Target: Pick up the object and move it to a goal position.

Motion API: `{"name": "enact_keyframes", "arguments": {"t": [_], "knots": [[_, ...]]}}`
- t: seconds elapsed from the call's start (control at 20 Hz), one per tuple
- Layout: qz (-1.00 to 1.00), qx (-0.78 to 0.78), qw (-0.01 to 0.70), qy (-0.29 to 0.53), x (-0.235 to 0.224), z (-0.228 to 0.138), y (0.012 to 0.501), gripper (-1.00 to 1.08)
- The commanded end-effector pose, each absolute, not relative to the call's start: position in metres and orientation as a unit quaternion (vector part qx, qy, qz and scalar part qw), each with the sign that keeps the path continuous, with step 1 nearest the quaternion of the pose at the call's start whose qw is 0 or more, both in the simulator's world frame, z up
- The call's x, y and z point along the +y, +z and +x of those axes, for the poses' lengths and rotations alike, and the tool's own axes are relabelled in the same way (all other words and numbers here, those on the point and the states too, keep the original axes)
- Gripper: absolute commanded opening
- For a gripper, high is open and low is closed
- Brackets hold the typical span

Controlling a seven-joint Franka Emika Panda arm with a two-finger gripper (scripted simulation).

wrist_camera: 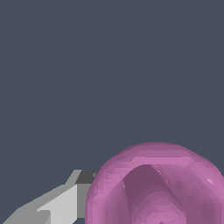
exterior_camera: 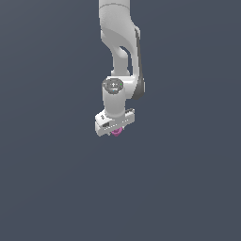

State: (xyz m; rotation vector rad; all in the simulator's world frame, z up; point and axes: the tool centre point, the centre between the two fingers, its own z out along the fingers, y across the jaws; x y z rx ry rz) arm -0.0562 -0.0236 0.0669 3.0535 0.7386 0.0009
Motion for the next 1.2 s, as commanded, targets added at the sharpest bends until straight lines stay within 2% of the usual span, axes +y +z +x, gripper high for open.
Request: {"name": "enact_keyframes", "arguments": {"t": [0.0, 0.35, 1.15], "knots": [[0.972, 0.235, 0.0, 0.001, -0.031, -0.059, 0.081, -1.0], [0.972, 0.235, 0.0, 0.001, -0.058, -0.069, 0.138, -1.0], [0.972, 0.235, -0.001, 0.001, -0.141, -0.098, 0.308, -1.0]]}}
